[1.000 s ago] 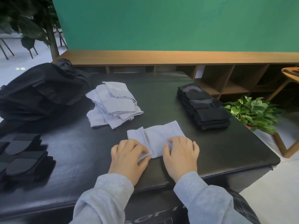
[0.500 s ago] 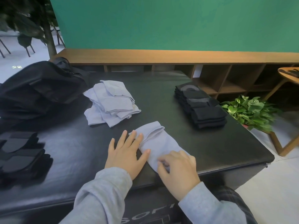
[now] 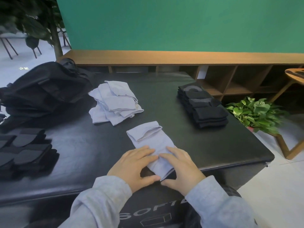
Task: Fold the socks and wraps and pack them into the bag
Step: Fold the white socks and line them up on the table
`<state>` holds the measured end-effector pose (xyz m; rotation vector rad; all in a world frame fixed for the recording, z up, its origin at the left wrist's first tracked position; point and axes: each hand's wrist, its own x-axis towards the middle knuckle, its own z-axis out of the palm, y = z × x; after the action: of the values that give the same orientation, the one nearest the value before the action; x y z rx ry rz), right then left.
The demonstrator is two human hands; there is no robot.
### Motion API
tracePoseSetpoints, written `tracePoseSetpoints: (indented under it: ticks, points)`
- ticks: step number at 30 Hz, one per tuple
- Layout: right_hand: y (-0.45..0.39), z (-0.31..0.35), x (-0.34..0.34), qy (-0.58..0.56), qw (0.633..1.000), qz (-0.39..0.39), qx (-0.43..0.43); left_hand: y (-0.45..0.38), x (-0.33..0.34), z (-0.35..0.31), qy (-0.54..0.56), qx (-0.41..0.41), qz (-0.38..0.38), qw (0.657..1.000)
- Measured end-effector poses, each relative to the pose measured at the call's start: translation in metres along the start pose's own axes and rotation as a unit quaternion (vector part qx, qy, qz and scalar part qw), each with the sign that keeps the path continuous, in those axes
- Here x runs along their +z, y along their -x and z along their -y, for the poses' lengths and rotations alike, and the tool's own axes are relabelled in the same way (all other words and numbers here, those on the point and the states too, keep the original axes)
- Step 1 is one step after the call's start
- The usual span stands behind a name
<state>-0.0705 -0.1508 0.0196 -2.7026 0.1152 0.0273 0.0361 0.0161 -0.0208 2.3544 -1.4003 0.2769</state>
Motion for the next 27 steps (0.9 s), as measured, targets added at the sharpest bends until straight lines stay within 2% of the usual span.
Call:
tracePoseSetpoints:
  ticks: [5, 11, 18, 23, 27]
  points:
    - [0.000, -0.004, -0.001, -0.029, 0.999, -0.033, -0.016, 0.004, 0.001, -0.004, -0.021, 0.022, 0.011, 0.999]
    - [0.000, -0.007, -0.003, -0.035, 0.996, -0.083, -0.003, 0.005, 0.004, 0.000, 0.053, 0.028, -0.056, 0.997]
    - [0.001, -0.009, 0.000, -0.049, 0.992, -0.108, 0.029, 0.005, -0.005, 0.000, 0.119, -0.024, -0.071, 0.990]
    - [-0.004, -0.006, 0.001, -0.087, 0.985, -0.118, 0.091, 0.003, -0.011, -0.001, 0.149, -0.119, -0.068, 0.979]
    - [-0.015, -0.001, 0.003, -0.118, 0.974, -0.149, 0.125, 0.001, -0.012, -0.001, 0.141, -0.152, -0.075, 0.975]
